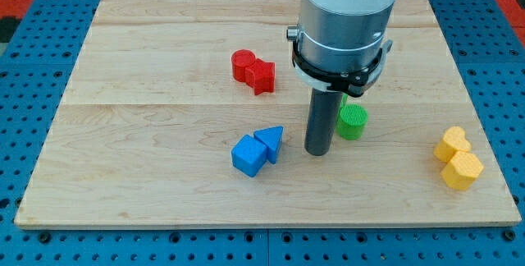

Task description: Point your arm below yellow hexagon

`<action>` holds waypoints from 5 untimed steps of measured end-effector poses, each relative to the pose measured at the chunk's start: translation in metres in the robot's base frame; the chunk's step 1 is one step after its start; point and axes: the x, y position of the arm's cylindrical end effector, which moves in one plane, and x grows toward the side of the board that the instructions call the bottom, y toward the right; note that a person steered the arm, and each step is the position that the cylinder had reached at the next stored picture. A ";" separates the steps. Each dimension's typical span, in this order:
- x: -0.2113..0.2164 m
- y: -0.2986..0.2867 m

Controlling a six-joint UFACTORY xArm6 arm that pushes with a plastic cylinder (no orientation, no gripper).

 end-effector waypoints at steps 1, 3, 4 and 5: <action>0.024 0.000; 0.044 0.040; 0.045 0.050; 0.053 0.067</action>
